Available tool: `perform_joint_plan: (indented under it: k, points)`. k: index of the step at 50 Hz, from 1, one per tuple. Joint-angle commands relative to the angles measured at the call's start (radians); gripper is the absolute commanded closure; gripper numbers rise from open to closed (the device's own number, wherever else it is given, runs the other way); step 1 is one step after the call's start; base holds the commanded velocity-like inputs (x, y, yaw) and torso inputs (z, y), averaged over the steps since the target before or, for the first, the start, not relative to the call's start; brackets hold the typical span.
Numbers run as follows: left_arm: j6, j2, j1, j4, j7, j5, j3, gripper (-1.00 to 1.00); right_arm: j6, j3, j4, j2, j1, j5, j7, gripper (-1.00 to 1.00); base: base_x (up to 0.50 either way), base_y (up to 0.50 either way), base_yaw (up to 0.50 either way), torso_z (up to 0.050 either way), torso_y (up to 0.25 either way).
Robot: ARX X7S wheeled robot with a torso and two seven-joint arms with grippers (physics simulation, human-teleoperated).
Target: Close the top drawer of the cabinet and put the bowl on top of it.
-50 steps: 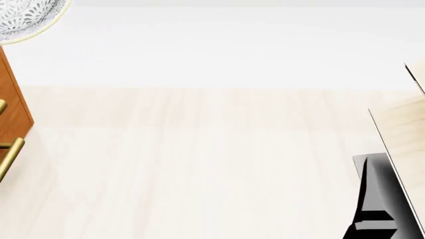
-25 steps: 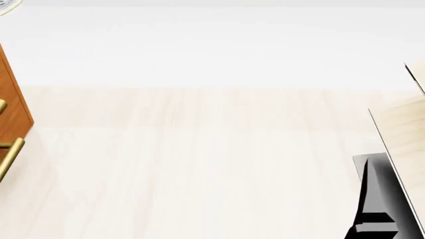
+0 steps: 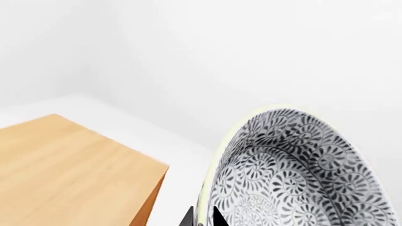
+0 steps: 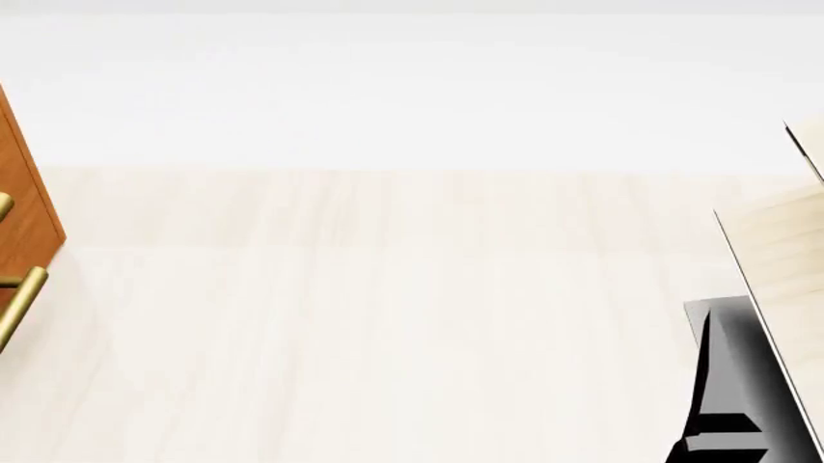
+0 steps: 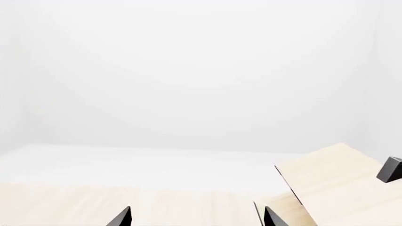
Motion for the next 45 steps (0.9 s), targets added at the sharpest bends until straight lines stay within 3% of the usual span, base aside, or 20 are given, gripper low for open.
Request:
perform_joint_plan:
  k: [1,45]
  points:
    - [0.041,0.024,-0.027,-0.055,-0.059,0.030,-0.060,1.00,0.003,0.005,0.006,-0.007,0.001,-0.012,-0.022,-1.00,0.00,0.00,0.00,0.000,0.000]
    - [0.053,-0.076,-0.055,-0.033,-0.075,0.068,-0.053,1.00,-0.011,-0.006,0.001,-0.015,-0.017,-0.035,-0.028,-1.00,0.00,0.00,0.00,0.000,0.000]
